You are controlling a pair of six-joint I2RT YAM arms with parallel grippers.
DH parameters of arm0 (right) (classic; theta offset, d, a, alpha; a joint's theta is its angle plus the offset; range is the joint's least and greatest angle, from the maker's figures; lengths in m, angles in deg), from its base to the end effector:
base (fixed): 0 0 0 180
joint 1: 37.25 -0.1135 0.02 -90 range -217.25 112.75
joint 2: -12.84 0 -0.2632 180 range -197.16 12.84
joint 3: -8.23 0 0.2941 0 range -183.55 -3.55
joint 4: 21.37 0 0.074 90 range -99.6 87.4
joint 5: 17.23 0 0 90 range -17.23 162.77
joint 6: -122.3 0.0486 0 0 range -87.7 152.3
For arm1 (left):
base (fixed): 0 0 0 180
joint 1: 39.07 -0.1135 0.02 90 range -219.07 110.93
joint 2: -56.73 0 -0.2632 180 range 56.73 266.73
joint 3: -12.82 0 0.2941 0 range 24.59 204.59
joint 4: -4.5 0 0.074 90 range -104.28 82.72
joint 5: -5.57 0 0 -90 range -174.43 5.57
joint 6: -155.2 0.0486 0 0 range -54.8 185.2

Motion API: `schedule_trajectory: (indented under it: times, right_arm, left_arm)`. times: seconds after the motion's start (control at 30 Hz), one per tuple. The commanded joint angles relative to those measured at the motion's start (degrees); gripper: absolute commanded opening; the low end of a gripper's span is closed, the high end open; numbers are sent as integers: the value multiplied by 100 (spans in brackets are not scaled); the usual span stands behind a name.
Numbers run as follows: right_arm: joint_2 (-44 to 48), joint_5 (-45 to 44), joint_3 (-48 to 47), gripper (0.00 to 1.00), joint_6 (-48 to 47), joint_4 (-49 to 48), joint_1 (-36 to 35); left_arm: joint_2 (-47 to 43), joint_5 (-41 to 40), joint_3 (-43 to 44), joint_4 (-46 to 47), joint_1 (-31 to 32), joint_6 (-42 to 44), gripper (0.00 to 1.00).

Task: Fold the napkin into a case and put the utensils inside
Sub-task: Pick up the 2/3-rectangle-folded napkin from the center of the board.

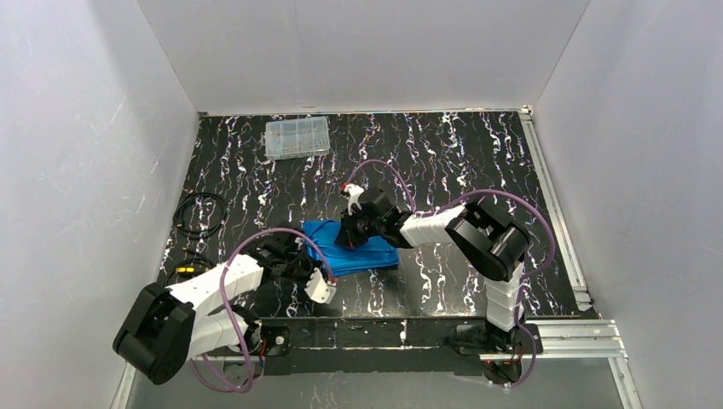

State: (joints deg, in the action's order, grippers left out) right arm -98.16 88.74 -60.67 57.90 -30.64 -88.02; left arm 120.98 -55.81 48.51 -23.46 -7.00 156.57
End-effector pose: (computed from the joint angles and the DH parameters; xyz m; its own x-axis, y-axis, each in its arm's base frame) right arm 0.2641 0.3446 0.0966 -0.6942 -0.1934 -0.6933 -0.6553 0.5683 0.4976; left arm 0.1811 -0.1410 0.1127 0.7067 0.5928 -0.3862 0.6901 -0.4572 0.5610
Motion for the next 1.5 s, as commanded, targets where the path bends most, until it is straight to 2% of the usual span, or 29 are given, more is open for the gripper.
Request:
schedule_trajectory:
  times: [0.0, 0.3, 0.33, 0.43, 0.53, 0.6, 0.63, 0.73, 0.93, 1.3, 1.47]
  right_arm:
    - [-62, -14, 244, 1, -98, -69, -29]
    - [139, 87, 436, 1, -251, -543, -25]
    - [211, 82, 516, 5, -290, -689, -24]
    - [569, 143, 830, 35, -541, -1290, 97]
    - [967, 401, 1422, 56, -963, -2396, 214]
    - [1187, 425, 1682, 68, -1455, -2741, 236]
    - [1289, 470, 1772, 71, -1741, -2824, 235]
    - [1374, 888, 2024, 75, -2460, -3201, 257]
    - [1325, 1406, 2340, 76, -2751, -4012, 259]
    - [1169, 1023, 2966, 72, -3187, -5262, -191]
    - [1336, 958, 3036, 72, -3688, -5134, -377]
  left_arm:
    - [106, -153, 315, -203, 9, -606, 0]
    - [107, -37, 414, 19, 9, -1177, 0]
    - [132, -21, 435, -38, 9, -1175, 0]
    - [231, 52, 526, -199, 9, -1173, 0]
    - [385, 150, 698, -443, 9, -1272, 0]
    - [516, 218, 877, -666, 1, -1365, 0]
    - [571, 234, 960, -716, 2, -1434, 0]
    - [646, 315, 1084, -773, -1, -1534, 0]
    - [663, 358, 1220, -888, -6, -1586, 0]
    - [922, 531, 1518, -1100, -65, -1858, 0]
    - [1059, 651, 1738, -1247, -183, -1970, 0]
